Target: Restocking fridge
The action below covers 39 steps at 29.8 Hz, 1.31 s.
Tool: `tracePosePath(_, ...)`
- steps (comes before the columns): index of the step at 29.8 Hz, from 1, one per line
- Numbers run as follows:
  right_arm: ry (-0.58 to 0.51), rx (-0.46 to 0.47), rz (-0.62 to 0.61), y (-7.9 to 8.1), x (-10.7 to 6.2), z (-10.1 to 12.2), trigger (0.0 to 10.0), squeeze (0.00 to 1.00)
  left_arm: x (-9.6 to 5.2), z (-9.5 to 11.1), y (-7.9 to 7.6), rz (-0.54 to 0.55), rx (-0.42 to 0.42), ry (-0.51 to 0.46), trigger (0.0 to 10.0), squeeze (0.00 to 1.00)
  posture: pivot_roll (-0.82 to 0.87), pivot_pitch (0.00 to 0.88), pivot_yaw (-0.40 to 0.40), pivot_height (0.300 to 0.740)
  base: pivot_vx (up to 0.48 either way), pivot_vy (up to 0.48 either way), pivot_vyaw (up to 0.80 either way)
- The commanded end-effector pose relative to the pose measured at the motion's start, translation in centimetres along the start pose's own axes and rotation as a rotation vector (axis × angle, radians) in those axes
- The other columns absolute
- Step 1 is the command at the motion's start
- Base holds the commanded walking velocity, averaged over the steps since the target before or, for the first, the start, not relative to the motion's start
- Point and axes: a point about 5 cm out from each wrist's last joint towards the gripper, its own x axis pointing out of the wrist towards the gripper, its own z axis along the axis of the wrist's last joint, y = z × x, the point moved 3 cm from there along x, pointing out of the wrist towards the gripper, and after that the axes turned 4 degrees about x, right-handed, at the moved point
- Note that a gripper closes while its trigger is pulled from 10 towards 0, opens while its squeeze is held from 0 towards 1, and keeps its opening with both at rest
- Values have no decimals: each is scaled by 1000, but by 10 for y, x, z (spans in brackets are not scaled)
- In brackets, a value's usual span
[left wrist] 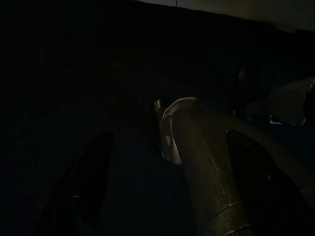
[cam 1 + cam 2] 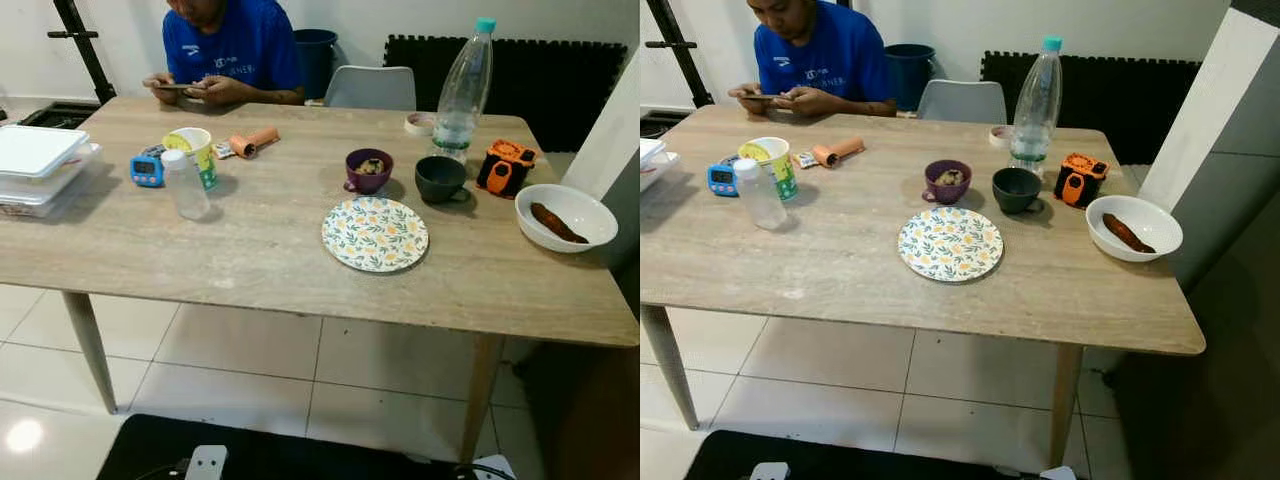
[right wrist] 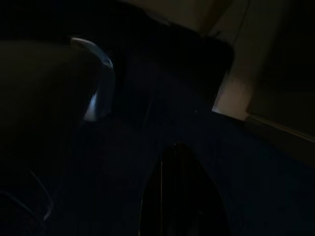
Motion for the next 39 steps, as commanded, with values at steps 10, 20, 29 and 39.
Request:
tracePosePath(10, -19, 102, 142, 22, 0, 1, 10000, 0, -1, -4, 3, 22, -22, 6, 10000, 0, -59, 106, 1, 740, 0, 0, 0)
tracePosePath(20, -6, 115, 151, 18, -1, -2, 10000, 0, -1, -2, 2, 17, -29, -4, 10000, 0, -57, 105, -2, 740, 0, 0, -755)
tracePosePath(29, -99, 113, 244, 23, -1, 18, 10000, 0, -1, -5, -1, -17, 4, 14, 10000, 0, -57, 105, -2, 740, 0, -140, -444)
tracePosePath(39, -320, 60, 579, 44, -13, 79, 10000, 0, -1, -3, 2, 1, -27, 5, 10000, 0, -60, 108, 3, 740, 25, -286, 0)
